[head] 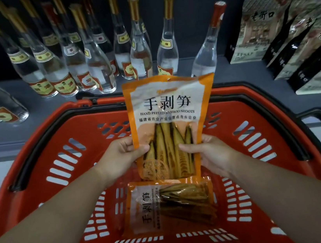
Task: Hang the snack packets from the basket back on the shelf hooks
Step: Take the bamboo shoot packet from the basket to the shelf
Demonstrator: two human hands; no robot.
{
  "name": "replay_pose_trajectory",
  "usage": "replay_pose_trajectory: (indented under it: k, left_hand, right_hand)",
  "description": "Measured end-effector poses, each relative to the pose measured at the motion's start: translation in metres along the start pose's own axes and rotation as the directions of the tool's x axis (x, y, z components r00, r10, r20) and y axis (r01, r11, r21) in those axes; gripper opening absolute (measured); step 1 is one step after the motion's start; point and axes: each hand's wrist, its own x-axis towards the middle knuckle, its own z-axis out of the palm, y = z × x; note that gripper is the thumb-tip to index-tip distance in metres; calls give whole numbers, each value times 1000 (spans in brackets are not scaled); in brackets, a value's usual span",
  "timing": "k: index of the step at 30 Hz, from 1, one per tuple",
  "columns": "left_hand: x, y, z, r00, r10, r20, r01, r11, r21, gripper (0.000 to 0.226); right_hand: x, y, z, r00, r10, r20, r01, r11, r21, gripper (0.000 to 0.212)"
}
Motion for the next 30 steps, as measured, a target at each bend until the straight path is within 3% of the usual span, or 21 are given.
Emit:
replay_pose_trajectory:
  k: [7,14,20,22,25,30]
  left_hand:
    - [-58,113,-13,998,-49,44,46,996,78,19]
    - [-148,300,-36,997,-70,-29,71,997,41,16]
    - [-234,472,-61,995,-101,-20,99,993,-68,46]
    - [-254,522,-69,999,-45,30,48,993,-109,50]
    - [-289,608,-76,995,82,-57,-85,995,-44,24]
    - [-323,713,-85,965,218,-149,-209,975,71,16]
  right_hand:
    - [-89,-92,37,993,-8,-114,6,1000,-20,49]
    - [-218,-254,95,984,-56,-171,40,995,-94,25]
    - [-337,-398,145,988,-108,-112,89,982,-166,14]
    - [-369,-445,160,985,-143,-91,120,967,-225,13]
    - [-412,-514,181,972,-228,-62,196,924,-327,18]
    - [-468,-608,208,928,-368,-50,325,871,-369,14]
